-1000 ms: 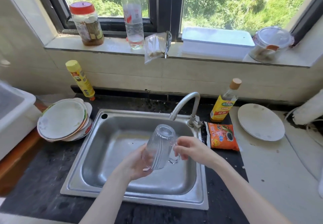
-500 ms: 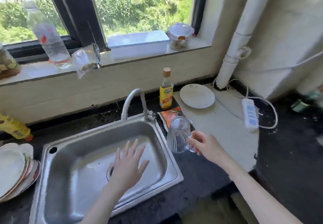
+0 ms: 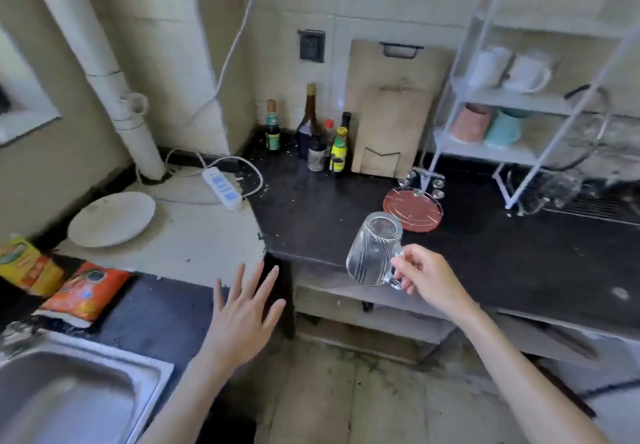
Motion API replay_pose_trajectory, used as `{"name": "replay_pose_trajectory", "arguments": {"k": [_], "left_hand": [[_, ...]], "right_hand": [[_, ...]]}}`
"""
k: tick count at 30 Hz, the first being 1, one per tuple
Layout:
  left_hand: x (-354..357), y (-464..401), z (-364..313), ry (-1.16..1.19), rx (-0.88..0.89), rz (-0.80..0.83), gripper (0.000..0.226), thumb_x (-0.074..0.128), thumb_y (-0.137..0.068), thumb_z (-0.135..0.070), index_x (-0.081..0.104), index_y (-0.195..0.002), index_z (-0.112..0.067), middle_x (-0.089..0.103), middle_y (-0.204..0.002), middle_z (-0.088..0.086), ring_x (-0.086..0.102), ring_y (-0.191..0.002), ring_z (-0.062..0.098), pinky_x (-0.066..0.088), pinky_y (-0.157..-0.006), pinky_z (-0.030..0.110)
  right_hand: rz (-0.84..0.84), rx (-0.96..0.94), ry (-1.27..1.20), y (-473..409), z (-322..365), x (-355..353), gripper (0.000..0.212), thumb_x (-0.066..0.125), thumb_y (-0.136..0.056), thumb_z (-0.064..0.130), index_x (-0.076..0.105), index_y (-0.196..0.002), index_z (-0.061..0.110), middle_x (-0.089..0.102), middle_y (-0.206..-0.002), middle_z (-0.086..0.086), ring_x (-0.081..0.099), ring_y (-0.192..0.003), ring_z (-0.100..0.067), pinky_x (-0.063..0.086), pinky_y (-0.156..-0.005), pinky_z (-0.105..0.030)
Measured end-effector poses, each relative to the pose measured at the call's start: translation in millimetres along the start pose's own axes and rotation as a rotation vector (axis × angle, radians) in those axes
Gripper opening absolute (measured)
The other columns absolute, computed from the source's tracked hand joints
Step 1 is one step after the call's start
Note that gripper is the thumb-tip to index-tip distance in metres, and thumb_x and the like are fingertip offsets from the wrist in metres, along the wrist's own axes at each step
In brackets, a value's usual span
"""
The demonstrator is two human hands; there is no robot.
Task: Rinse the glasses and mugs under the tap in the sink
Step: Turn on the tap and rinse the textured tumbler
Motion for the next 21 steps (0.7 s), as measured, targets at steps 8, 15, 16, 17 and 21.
{"name": "replay_pose_trajectory", "arguments": {"k": [8, 15, 16, 17, 21], "left_hand": [[39.0, -59.9, -224.8, -0.013, 0.329, -0.004, 0.076, -0.007, -0.079, -0.070, 0.008, -0.145, -0.036, 0.003, -0.153, -0.009, -0.013, -0.137, 0.019, -0.005, -0.110, 0.050], [90.9, -82.7, -380.0, 0.042, 0.461, 0.037, 0.089, -0.029, -0.064, -0.076, -0.008, -0.141, -0.036, -0.008, -0.152, -0.011, -0.022, -0.136, 0.018, -0.010, -0.111, 0.049], [91.8, -90.0, -397.5, 0.048, 0.470, 0.031, 0.091, -0.029, -0.063, -0.076, -0.007, -0.142, -0.036, -0.008, -0.153, -0.010, -0.022, -0.136, 0.018, -0.011, -0.111, 0.048], [91.8, -98.6, -414.4, 0.051, 0.481, 0.027, 0.092, -0.028, -0.064, -0.075, -0.004, -0.143, -0.036, -0.006, -0.153, -0.009, -0.022, -0.136, 0.018, -0.012, -0.110, 0.048], [97.2, -135.2, -474.4, 0.021, 0.554, 0.023, 0.093, -0.025, -0.068, -0.074, 0.005, -0.146, -0.033, 0.000, -0.155, -0.006, -0.020, -0.137, 0.019, -0.013, -0.109, 0.048]], "right_hand": [[-0.331, 0.105, 0.011, 62.5, -100.2, -205.9, 0.016, 0.053, -0.092, 0.014, 0.057, -0.079, 0.007, 0.058, -0.062, 0.000, 0.050, -0.050, -0.008, 0.044, -0.048, -0.022], [-0.444, 0.180, 0.104, 84.3, -168.3, -342.3, 0.017, 0.054, -0.091, 0.016, 0.059, -0.079, 0.005, 0.060, -0.061, 0.002, 0.053, -0.051, -0.013, 0.046, -0.053, -0.025], [-0.462, 0.190, 0.103, 84.6, -176.5, -357.5, 0.017, 0.055, -0.091, 0.016, 0.059, -0.078, 0.006, 0.060, -0.060, 0.002, 0.053, -0.051, -0.013, 0.046, -0.053, -0.025], [-0.478, 0.201, 0.102, 83.5, -184.5, -371.5, 0.017, 0.055, -0.090, 0.017, 0.058, -0.076, 0.007, 0.060, -0.059, 0.002, 0.053, -0.051, -0.013, 0.046, -0.054, -0.026], [-0.536, 0.231, 0.061, 72.7, -214.6, -416.0, 0.020, 0.054, -0.091, 0.018, 0.058, -0.073, 0.010, 0.060, -0.060, 0.003, 0.052, -0.049, -0.008, 0.045, -0.053, -0.021]]}}
Point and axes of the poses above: each hand's wrist, its own y-axis away from the middle knuckle, its own x-axis out of the palm, z = x × y, the point moved 7 cm from there along -y, towards the middle knuckle
